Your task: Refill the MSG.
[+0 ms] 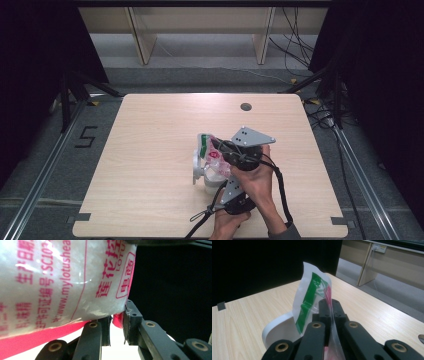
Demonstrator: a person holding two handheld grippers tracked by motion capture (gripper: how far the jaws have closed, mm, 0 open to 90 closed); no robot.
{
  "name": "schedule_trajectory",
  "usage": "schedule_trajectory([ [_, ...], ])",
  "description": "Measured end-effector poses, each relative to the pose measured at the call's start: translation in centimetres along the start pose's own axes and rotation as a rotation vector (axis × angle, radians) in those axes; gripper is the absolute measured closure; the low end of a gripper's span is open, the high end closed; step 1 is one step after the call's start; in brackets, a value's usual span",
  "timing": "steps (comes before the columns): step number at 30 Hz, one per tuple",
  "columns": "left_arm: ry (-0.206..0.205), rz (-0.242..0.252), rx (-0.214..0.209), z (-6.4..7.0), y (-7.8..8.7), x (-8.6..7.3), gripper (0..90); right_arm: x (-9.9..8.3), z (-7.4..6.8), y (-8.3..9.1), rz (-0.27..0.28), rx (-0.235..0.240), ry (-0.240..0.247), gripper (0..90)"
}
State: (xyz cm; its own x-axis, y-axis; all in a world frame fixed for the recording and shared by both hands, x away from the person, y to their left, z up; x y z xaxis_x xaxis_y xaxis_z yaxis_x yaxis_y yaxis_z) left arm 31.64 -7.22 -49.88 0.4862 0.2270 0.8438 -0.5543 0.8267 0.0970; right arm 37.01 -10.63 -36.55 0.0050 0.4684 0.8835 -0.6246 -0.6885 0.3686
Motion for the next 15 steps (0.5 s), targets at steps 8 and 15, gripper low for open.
schedule_trajectory([
  [8,-0.001,-0.004,-0.001,-0.04,-0.03,-0.03,77.5,-0.02,0.17,-0.06,0.012,-0.006,0.02,90.0],
  [15,-0.002,-0.002,0.0,0.01,0.03,-0.04,77.5,0.0,0.08,0.01,0.009,-0.002,0.014,90.0],
])
Point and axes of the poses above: each handheld gripper's, and its own axes: y roughly backward along the jaws, x roughly out of its top, z roughly to its right, the point moved 2 cm from there along -y, roughly forward along the jaws, and after that the axes turned 14 degrees about y, right-handed, at the moved point
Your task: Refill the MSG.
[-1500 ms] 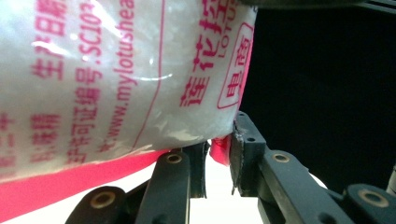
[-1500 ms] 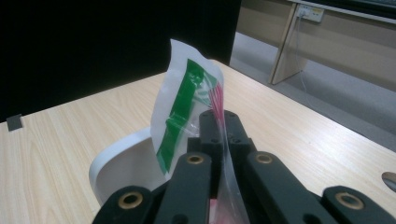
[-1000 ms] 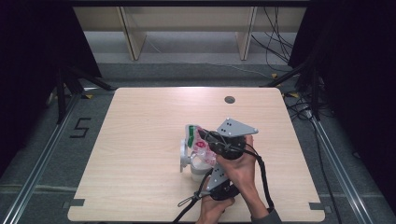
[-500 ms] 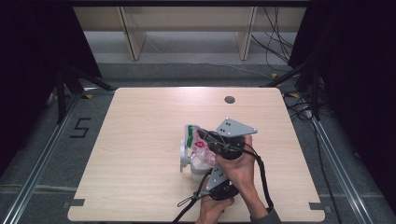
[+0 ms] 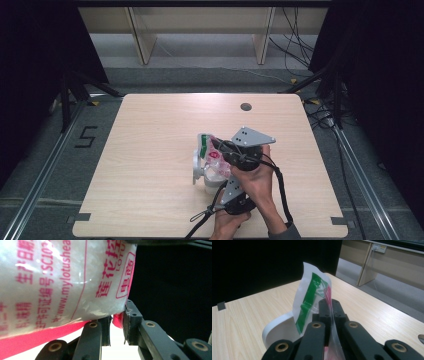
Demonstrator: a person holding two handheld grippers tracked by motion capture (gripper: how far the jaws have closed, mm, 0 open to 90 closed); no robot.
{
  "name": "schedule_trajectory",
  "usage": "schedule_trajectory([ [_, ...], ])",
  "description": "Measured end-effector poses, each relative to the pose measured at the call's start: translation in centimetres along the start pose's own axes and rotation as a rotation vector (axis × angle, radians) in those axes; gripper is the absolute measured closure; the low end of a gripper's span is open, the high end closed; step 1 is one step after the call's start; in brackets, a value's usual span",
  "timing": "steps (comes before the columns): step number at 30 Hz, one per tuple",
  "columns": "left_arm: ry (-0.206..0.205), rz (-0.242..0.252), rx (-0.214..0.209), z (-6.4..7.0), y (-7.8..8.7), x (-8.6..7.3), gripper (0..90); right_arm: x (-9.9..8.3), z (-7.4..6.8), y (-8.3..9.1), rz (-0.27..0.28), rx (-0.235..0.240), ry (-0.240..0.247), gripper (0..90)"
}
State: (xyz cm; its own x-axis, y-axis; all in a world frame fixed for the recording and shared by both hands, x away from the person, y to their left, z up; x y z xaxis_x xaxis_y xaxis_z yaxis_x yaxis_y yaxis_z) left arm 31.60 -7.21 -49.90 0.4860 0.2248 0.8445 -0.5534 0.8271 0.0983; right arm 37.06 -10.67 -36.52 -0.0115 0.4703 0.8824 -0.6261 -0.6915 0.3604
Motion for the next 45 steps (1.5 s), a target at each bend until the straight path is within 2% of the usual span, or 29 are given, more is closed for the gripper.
schedule_trajectory([
  [1,0.0,0.001,-0.001,0.0,-0.01,0.0,77.5,0.03,-0.15,-0.03,-0.003,0.01,-0.013,90.0],
  [2,0.001,0.0,-0.001,0.0,-0.02,0.01,77.5,0.03,-0.15,-0.11,0.005,0.02,-0.006,90.0],
  [4,0.0,0.002,-0.003,0.02,-0.03,-0.01,77.6,0.01,-0.17,-0.09,0.005,0.013,-0.018,90.0],
  [6,0.002,-0.001,-0.001,0.0,-0.01,0.0,77.6,-0.01,0.0,-0.1,0.002,0.009,0.004,90.0],
  [9,0.0,-0.004,0.003,0.05,-0.03,0.05,77.6,0.02,-0.32,-0.01,-0.008,0.016,-0.033,90.0],
  [10,-0.004,-0.009,0.006,0.07,-0.02,0.07,77.6,0.02,-0.11,-0.12,0.002,0.014,-0.004,90.0],
  [12,-0.002,-0.008,0.007,0.07,-0.02,0.07,77.6,-0.02,0.13,-0.05,0.004,0.004,0.017,90.0],
  [15,0.002,-0.002,-0.003,0.07,-0.13,0.07,77.6,0.0,-0.11,0.0,-0.008,0.003,-0.019,90.0],
  [17,0.002,-0.005,-0.001,0.06,-0.12,0.06,77.6,-0.04,-0.1,-0.02,-0.006,0.008,-0.026,90.0],
  [18,0.004,-0.004,-0.002,0.06,-0.15,0.07,77.6,-0.06,-0.03,-0.04,-0.002,-0.007,-0.022,90.0],
  [22,0.004,-0.003,-0.004,0.08,-0.19,0.11,77.6,-0.03,-0.07,0.0,-0.001,-0.005,-0.027,90.0],
  [23,0.004,-0.004,-0.005,0.08,-0.17,0.12,77.6,-0.04,0.15,0.01,0.0,0.009,-0.004,90.0],
  [24,0.004,-0.004,-0.005,0.07,-0.17,0.12,77.6,-0.04,0.14,0.01,0.0,0.012,-0.005,90.0],
  [32,0.003,-0.005,-0.004,0.06,-0.13,0.08,77.6,-0.04,0.01,-0.1,0.009,-0.003,-0.002,90.0],
  [33,0.001,-0.006,-0.002,0.04,-0.12,0.06,77.6,-0.05,0.14,-0.09,0.008,-0.007,0.019,90.0],
  [39,0.004,-0.001,-0.007,0.05,-0.14,0.02,77.7,-0.07,0.01,-0.09,0.0,0.019,0.001,90.0],
  [41,0.006,-0.003,-0.006,0.05,-0.14,0.04,77.7,-0.08,0.18,-0.08,0.002,0.001,0.013,90.0],
  [43,0.006,-0.003,-0.007,0.05,-0.15,0.06,77.7,-0.07,0.01,-0.03,-0.003,0.021,-0.012,90.0],
  [45,0.004,-0.005,-0.004,0.08,-0.15,0.06,77.7,-0.06,0.01,0.0,0.0,0.02,-0.009,90.0],
])
Point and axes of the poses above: each handheld gripper's, and its own axes: y roughly backward along the jaws, x roughly out of its top, z roughly to its right, the point moved 2 cm from there along -y, roughly forward along the jaws, and after that the axes turned 14 degrees about y, right-handed, at the moved point
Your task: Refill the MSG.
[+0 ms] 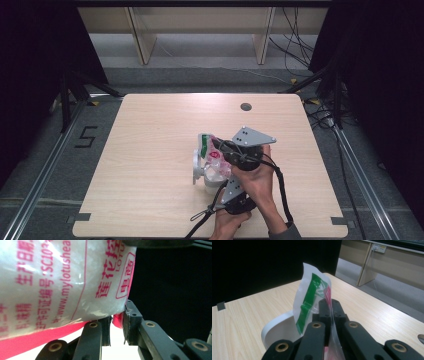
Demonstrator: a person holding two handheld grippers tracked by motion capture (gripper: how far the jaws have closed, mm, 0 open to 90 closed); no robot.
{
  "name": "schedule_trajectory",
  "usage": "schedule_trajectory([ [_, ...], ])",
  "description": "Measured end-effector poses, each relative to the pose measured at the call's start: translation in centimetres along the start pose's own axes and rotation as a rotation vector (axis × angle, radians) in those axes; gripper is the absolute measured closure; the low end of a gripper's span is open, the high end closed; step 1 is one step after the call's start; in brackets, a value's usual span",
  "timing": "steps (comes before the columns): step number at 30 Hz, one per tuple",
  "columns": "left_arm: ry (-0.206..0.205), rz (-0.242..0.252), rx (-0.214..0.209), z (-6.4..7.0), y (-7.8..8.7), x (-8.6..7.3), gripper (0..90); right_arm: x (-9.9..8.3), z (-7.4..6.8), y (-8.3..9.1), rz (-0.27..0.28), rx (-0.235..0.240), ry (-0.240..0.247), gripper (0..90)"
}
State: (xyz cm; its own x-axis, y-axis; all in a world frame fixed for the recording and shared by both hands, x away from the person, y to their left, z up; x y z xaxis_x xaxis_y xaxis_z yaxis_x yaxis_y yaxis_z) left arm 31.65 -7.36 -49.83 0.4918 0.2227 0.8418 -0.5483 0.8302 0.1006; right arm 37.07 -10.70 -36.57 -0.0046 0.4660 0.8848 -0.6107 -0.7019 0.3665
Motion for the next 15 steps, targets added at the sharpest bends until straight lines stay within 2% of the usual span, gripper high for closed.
schedule_trajectory([
  [4,0.003,0.0,-0.003,-0.01,0.01,0.04,77.7,-0.01,0.02,0.05,-0.004,0.004,-0.01,90.0],
  [6,0.001,0.001,-0.003,0.03,0.02,0.06,77.7,0.03,0.12,0.02,0.01,-0.011,0.013,90.0],
  [9,-0.006,0.003,-0.001,-0.06,0.05,0.06,77.7,0.04,-0.04,0.23,-0.007,-0.002,-0.034,90.0],
  [11,0.0,0.0,-0.003,0.01,0.03,0.02,77.7,0.04,0.01,0.16,0.006,-0.012,-0.01,90.0],
  [12,-0.005,0.0,-0.001,-0.03,0.04,0.01,77.7,0.04,0.02,0.24,-0.004,-0.009,-0.01,90.0],
  [15,0.002,0.004,-0.007,-0.03,0.0,0.01,77.7,0.01,0.19,0.14,0.008,-0.006,0.0,90.0],
])
Point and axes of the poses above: each handheld gripper's, and its own axes: y roughly backward along the jaws, x roughly out of its top, z roughly to its right, the point moved 2 cm from there along -y, roughly forward along the jaws, and after that the axes turned 14 degrees about y, right-handed, at the moved point
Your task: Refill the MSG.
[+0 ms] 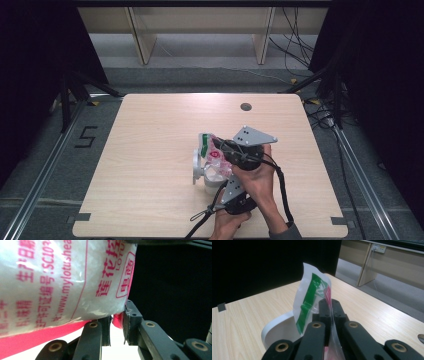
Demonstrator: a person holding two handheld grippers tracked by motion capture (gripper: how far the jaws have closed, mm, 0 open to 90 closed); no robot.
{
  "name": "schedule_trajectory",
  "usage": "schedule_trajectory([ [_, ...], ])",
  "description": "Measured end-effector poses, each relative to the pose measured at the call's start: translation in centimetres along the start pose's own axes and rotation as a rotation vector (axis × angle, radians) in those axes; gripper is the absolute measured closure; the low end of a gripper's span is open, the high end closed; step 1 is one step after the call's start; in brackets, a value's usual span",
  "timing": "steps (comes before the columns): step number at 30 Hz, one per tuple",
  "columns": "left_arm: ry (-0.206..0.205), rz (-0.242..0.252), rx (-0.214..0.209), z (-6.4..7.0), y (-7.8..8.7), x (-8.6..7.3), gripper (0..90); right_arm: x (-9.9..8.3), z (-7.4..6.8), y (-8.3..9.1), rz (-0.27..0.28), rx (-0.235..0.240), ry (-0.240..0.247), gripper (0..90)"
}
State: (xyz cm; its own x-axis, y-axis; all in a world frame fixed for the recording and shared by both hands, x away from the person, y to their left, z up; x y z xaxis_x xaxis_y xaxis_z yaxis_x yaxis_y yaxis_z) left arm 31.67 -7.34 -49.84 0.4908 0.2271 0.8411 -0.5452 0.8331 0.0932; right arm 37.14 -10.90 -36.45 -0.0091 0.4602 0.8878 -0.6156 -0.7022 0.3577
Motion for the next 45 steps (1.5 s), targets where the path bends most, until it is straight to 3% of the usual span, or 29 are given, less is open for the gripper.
schedule_trajectory([
  [6,0.003,-0.007,0.006,-0.03,-0.02,-0.09,77.7,-0.15,0.0,-0.21,-0.004,0.008,0.012,90.0],
  [7,0.003,-0.007,0.006,-0.03,-0.03,-0.09,77.7,-0.18,-0.1,-0.26,-0.007,-0.013,-0.002,90.0],
  [9,0.001,-0.005,0.005,-0.02,-0.03,-0.09,77.7,-0.18,-0.25,-0.24,-0.014,-0.006,-0.017,90.0],
  [15,-0.002,-0.011,0.01,-0.03,0.02,-0.1,77.7,-0.17,-0.07,-0.24,-0.006,-0.014,0.001,90.0],
  [16,-0.004,-0.014,0.012,-0.06,0.04,-0.1,77.7,-0.21,-0.13,-0.18,-0.019,-0.002,-0.021,90.0],
  [24,0.002,-0.006,0.005,-0.03,-0.04,-0.1,77.7,-0.21,-0.27,-0.32,-0.009,0.006,-0.026,90.0],
  [25,0.003,0.009,-0.014,-0.12,-0.24,-0.11,77.7,-0.19,-0.32,-0.23,-0.018,-0.005,-0.023,90.0],
  [27,0.0,-0.008,0.005,-0.13,-0.11,-0.13,77.7,-0.21,-0.19,-0.24,-0.025,-0.007,-0.012,90.0],
  [32,0.0,-0.001,0.001,-0.11,-0.17,-0.1,77.8,-0.2,-0.15,-0.31,-0.015,0.0,0.006,90.0],
  [34,0.002,-0.01,0.004,-0.16,-0.11,-0.11,77.8,-0.21,-0.18,-0.23,-0.025,-0.005,-0.012,90.0],
  [36,0.008,-0.008,0.006,-0.17,-0.14,-0.13,77.8,-0.3,-0.11,-0.44,-0.02,-0.002,0.02,90.0],
  [45,0.012,-0.011,0.005,-0.16,-0.07,-0.19,77.7,-0.32,-0.21,-0.48,-0.022,0.001,0.005,90.0],
])
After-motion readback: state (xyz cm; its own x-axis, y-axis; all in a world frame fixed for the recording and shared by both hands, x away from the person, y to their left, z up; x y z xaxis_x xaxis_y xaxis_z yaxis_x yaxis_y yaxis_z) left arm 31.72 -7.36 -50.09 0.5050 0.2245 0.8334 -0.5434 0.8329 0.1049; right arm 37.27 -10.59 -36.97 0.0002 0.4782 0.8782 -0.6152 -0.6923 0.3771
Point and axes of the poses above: each handheld gripper's, and its own axes: y roughly backward along the jaws, x roughly out of its top, z roughly to its right, the point moved 2 cm from there along -y, roughly forward along the jaws, and after that the axes turned 14 degrees about y, right-handed, at the moved point
